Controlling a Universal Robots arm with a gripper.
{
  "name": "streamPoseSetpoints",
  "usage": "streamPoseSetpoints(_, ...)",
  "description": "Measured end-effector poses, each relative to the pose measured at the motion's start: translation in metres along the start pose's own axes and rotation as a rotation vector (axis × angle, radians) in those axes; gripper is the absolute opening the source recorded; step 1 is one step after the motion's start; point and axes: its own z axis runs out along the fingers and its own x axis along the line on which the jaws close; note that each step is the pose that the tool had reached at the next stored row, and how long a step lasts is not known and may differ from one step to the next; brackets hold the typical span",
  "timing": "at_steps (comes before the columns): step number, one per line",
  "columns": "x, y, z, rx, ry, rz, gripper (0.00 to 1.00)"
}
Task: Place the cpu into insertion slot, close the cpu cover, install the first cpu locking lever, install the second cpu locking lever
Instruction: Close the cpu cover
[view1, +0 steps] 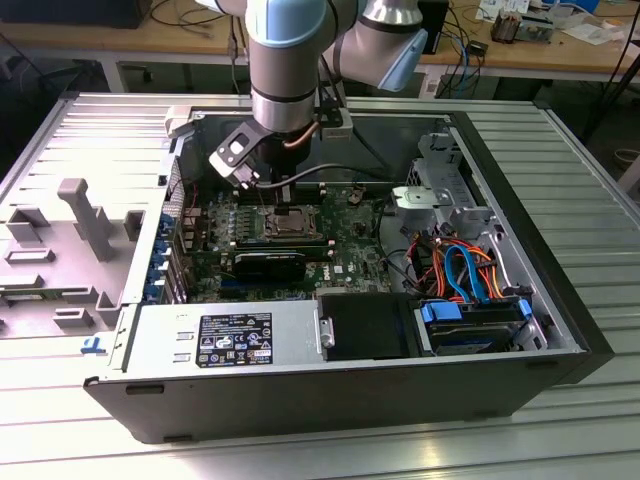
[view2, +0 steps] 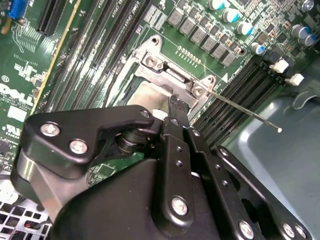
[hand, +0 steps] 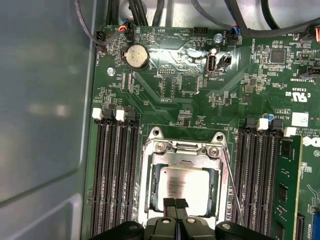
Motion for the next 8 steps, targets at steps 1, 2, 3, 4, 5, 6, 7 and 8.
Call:
streamPoseSetpoints(1,-0.001,-0.0007,0.0,0.0,-0.0001,0.0,0.11)
streamPoseSetpoints(2,-0.002,-0.0009,0.0001,0.0002,-0.0001,0.0,0.11)
streamPoseSetpoints(3,-0.003,-0.001,0.0,0.0001,-0.0002,0.0,0.11)
streamPoseSetpoints(4,-0.0043,-0.0011,0.0,0.0001,-0.0002,0.0,0.11)
streamPoseSetpoints(5,-0.0051,-0.0006,-0.0003,0.0003,-0.0003,0.0,0.11)
streamPoseSetpoints(6,-0.0052,0.0005,-0.0006,0.0008,0.0,0.0,0.11)
streamPoseSetpoints(7,-0.0054,0.0019,-0.0013,0.0019,0.0001,0.0,0.11)
streamPoseSetpoints(8,-0.0055,0.0029,-0.0024,0.0028,0.0003,0.0,0.11)
